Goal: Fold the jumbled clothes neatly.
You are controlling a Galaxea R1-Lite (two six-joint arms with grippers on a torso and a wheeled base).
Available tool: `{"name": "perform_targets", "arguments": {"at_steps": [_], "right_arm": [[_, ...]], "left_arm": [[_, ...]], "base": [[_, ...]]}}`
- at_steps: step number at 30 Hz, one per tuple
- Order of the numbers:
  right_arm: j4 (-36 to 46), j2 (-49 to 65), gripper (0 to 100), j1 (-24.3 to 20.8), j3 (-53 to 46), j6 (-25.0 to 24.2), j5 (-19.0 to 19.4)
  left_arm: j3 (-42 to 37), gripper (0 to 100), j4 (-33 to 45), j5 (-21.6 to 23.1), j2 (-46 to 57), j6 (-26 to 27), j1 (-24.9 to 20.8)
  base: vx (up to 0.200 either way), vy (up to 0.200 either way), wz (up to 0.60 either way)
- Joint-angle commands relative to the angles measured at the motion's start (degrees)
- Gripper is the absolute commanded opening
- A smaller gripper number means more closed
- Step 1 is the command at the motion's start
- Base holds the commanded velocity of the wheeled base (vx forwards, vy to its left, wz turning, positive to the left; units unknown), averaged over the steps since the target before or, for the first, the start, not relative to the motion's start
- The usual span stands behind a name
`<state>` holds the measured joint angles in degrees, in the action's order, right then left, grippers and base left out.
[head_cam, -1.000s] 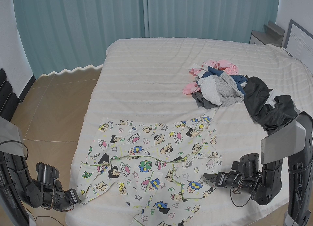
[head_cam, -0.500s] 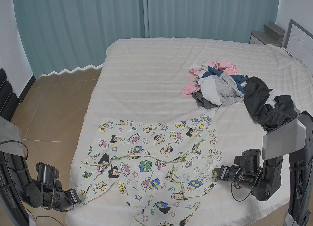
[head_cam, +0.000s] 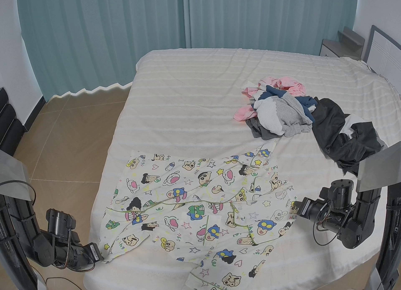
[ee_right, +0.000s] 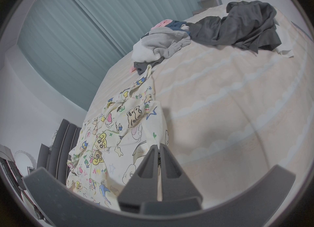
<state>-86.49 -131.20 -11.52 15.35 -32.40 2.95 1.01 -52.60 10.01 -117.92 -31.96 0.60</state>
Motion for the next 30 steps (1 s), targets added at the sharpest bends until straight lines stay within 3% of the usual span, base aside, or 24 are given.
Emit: {"name": "perform_targets", "arguments": {"at_steps": [1,9,15,30], "right_arm": [[-0.08,1.20,0,1.94,-0.14,0.32,0.13],[0.18,1.38,0,5.63,1.35,2.43,0.48],[4.14,2.26,0,7.92,3.99,2.70,0.48],[15.48,3.84,0,12.93,11.81,2.70,0.48]], "left_arm": [[-1.01,0,0.40,0.19,0.32,0.24,0.02],[-1.01,0,5.93,3.88,5.51,0.67,-0.33],[-1.01,0,10.41,4.05,6.30,7.00,0.28],[-1.01,0,10.68,3.53,5.24,7.53,0.90]], "base": [[0.000,0.000,0.00],[0.000,0.000,0.00],[0.000,0.000,0.00],[0.000,0.000,0.00]]}}
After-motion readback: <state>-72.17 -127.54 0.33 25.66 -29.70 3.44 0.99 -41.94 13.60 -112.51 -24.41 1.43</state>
